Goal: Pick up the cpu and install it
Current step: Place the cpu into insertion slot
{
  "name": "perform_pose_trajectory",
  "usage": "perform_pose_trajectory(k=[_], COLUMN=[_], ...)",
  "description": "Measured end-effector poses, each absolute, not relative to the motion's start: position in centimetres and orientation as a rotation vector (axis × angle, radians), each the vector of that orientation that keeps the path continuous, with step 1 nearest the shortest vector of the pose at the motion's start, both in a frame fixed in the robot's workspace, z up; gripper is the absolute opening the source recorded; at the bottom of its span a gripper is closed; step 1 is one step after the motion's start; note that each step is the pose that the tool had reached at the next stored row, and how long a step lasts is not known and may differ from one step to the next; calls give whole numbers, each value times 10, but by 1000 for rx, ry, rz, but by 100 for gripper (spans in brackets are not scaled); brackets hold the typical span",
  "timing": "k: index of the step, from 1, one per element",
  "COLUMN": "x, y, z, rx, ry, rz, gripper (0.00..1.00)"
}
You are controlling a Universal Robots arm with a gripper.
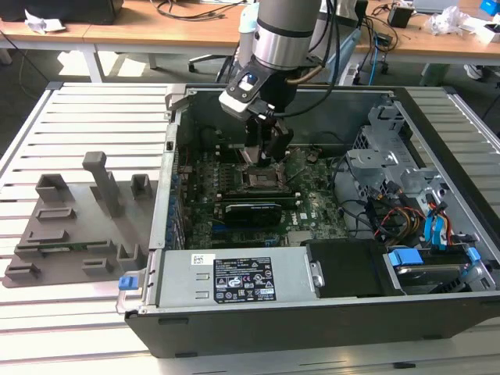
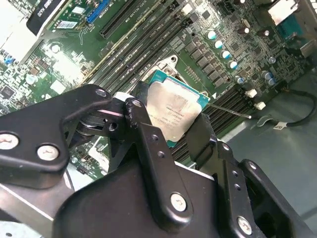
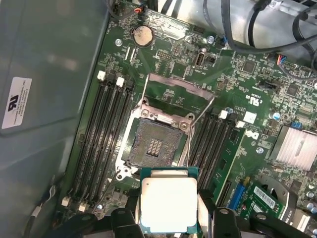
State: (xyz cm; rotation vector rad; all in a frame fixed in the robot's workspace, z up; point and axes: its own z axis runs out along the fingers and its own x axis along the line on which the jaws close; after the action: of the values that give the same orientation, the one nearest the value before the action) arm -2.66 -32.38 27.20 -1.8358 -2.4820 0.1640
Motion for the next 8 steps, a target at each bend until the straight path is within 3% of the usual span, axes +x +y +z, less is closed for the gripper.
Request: perform_pose_trajectory(k=[8], x=[-27], y=[-324], z=[272], rx=[-2110], ry=[-2243], rz=[163], gripper=[55])
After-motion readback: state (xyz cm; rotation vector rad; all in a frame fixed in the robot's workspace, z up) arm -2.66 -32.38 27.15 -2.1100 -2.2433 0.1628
